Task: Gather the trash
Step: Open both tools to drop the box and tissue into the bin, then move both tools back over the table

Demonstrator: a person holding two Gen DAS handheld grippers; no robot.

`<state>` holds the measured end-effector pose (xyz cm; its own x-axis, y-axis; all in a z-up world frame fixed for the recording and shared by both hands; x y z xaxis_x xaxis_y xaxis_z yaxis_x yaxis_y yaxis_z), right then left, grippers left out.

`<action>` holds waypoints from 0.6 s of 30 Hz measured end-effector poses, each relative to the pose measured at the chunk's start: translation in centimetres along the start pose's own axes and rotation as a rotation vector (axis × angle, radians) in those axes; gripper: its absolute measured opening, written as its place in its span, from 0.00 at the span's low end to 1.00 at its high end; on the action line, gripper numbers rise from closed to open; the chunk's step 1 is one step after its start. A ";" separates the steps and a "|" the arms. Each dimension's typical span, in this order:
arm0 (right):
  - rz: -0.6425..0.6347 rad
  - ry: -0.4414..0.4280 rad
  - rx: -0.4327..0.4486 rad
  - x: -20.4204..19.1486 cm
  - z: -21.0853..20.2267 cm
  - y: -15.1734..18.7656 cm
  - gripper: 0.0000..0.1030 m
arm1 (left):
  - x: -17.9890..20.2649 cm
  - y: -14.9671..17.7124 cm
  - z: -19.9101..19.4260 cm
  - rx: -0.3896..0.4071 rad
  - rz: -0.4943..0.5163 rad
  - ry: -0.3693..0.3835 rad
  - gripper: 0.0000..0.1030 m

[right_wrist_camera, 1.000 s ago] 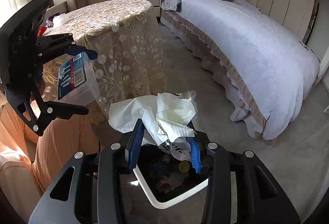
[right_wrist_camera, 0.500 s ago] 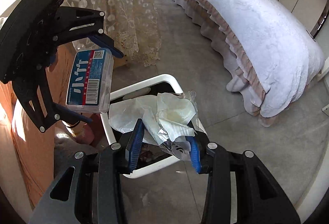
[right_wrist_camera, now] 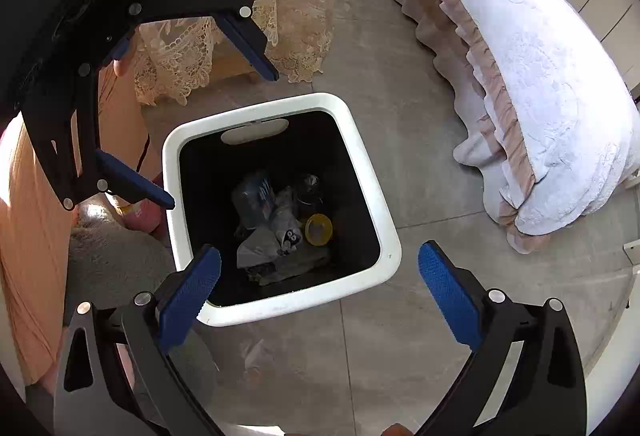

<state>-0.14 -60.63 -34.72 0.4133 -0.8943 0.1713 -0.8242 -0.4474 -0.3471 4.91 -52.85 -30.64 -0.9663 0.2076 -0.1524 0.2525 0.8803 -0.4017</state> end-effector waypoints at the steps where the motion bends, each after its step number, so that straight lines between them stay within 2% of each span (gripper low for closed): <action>1: 0.000 0.003 0.001 0.1 -0.1 -0.1 0.96 | 0.0 0.0 0.0 -0.001 -0.001 0.004 0.95; 10: -0.028 0.022 0.025 -0.5 -1.5 -1.2 0.96 | -0.2 0.2 -1.7 0.023 -0.020 -0.019 0.95; 18: -0.074 0.066 0.078 -2.0 -4.6 -2.8 0.96 | -0.2 0.5 -5.7 0.092 -0.067 -0.068 0.95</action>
<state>-0.47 -57.57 -29.90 0.4431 -0.8584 0.2586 -0.7591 -0.5127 -0.4012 4.93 -50.03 -25.63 -0.9761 0.1177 -0.1825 0.1945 0.8476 -0.4937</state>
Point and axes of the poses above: each gripper's, at about its wrist camera, not at the fingertips, and z roughly the way its jaws point, x to its right, y to its underside, the point moved 1 cm from there along z, roughly the way its jaws point, and after that the axes turned 9 degrees about -z, right-handed, at the moved point
